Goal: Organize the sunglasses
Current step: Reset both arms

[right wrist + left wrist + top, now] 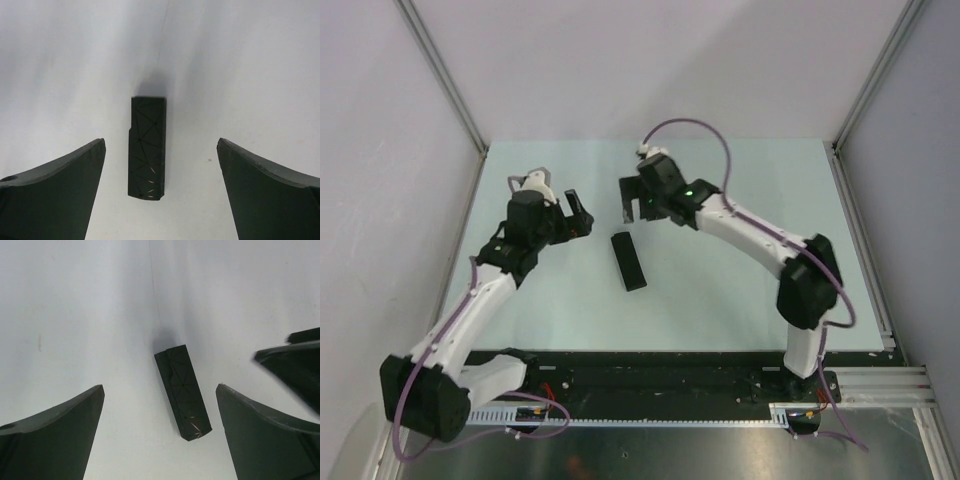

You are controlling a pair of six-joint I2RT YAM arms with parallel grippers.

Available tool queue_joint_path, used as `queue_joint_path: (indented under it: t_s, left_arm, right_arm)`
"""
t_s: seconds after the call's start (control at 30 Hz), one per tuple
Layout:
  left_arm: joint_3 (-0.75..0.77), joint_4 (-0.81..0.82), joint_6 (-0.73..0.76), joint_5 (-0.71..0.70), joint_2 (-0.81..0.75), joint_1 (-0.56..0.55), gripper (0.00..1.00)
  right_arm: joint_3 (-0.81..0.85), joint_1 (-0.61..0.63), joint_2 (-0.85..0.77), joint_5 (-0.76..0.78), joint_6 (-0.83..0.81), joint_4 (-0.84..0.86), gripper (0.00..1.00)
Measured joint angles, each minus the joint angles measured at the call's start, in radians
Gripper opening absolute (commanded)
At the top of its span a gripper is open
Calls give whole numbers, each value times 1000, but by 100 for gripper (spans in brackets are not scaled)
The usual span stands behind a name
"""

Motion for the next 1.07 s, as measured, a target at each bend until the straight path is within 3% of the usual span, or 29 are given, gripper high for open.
queue_joint_path:
  t_s: [0.27, 0.43, 0.77, 1.07]
  left_arm:
    - [92, -80, 113, -56, -220, 0, 100]
    - [202, -113, 158, -59, -258, -1, 100]
    - [266, -171, 192, -59, -257, -1, 100]
    - [307, -183, 202, -56, -245, -1, 100]
  right_arm:
    - [-239, -140, -470, 105, 11, 111, 100]
    - [-334, -232, -697, 184, 29, 109, 100]
    - [-412, -272, -959, 328, 25, 109, 100]
    - [-462, -278, -992, 380, 21, 119, 100]
